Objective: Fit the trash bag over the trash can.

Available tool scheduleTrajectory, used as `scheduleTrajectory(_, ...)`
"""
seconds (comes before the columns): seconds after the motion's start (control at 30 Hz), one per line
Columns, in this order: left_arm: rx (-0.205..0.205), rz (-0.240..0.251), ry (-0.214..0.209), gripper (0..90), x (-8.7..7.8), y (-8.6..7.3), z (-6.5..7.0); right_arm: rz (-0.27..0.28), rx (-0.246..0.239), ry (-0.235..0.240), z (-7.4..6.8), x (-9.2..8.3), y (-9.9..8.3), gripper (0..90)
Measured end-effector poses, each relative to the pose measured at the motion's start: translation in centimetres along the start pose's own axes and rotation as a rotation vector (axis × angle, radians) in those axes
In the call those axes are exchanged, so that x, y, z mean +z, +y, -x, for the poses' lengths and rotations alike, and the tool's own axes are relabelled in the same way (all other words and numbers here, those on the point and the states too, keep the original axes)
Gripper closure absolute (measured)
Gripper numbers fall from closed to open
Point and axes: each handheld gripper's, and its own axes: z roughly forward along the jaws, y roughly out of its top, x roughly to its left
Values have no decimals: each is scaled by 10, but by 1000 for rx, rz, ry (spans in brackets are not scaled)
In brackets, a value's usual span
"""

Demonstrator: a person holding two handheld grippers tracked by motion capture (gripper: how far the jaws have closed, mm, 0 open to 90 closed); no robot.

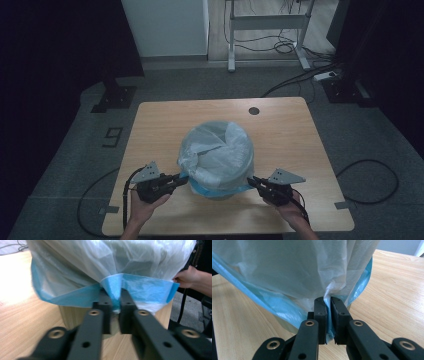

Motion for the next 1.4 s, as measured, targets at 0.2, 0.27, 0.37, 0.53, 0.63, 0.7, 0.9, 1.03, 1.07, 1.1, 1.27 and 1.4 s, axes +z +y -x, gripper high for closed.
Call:
scheduleTrajectory(0.2,-37,-122,61,888,8,-7,-8,-45,13,-9,3,6,-5,865)
scheduleTrajectory(0.27,-48,-151,75,888,12,-9,-11,-76,10,-17,2,10,-7,867)
scheduleTrajectory(0.37,-65,-201,85,887,20,-10,-15,-102,6,-27,2,16,-9,868)
scheduleTrajectory(0.53,-94,-281,93,883,34,-11,-21,-148,17,-49,4,23,-10,871)
scheduleTrajectory(0.63,-101,-311,92,879,41,-12,-21,-177,27,-55,5,26,-13,871)
scheduleTrajectory(0.7,-99,-327,94,875,45,-13,-21,-194,33,-58,6,28,-15,872)
scheduleTrajectory(0.9,-63,-331,126,744,49,-13,-19,-180,58,-53,8,28,-20,810)
scheduleTrajectory(1.03,-27,-257,186,438,35,-13,-16,-104,73,-39,9,20,-20,545)
scheduleTrajectory(1.07,-34,-227,179,390,30,-13,-16,-80,82,-40,10,18,-19,492)
scheduleTrajectory(1.1,-36,-198,174,361,24,-14,-17,-57,95,-42,10,15,-19,446)
scheduleTrajectory(1.27,-32,-93,178,280,-2,-12,-19,32,131,-45,13,0,-16,316)
scheduleTrajectory(1.4,-1,-13,154,273,-19,-5,-20,88,137,-34,14,-12,-17,308)
